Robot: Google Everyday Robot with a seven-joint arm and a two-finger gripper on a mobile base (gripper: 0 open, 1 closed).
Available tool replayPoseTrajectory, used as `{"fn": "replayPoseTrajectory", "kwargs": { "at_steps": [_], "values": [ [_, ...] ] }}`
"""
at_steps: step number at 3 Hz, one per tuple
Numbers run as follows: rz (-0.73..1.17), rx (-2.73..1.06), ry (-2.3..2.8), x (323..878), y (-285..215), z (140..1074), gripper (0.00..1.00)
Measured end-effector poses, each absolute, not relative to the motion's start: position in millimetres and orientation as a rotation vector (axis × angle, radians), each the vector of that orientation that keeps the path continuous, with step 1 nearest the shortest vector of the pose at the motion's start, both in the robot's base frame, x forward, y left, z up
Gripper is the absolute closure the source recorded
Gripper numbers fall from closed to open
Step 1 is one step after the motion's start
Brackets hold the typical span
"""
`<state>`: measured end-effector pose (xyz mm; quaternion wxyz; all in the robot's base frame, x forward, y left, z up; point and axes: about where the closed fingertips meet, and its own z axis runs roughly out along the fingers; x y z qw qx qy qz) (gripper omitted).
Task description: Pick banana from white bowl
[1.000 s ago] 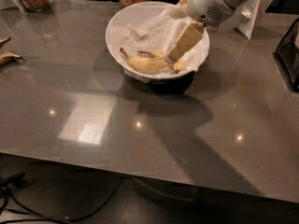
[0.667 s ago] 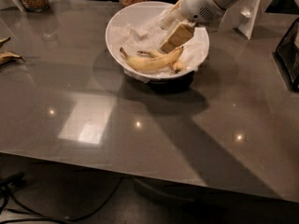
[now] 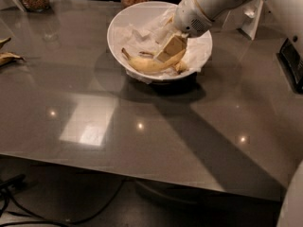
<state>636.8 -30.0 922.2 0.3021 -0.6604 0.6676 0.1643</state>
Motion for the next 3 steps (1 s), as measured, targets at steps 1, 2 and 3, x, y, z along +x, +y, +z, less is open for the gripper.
{"fn": "replayPoseTrajectory", "kwargs": {
  "at_steps": [1,2,3],
  "values": [
    [0.454,-1.779,1.773,642,-23,909,0.41],
    [0.459,-1.803,1.778,647,-20,898,0.42],
    [0.441,-1.83,1.796,654,-23,887,0.44]
  ]
}}
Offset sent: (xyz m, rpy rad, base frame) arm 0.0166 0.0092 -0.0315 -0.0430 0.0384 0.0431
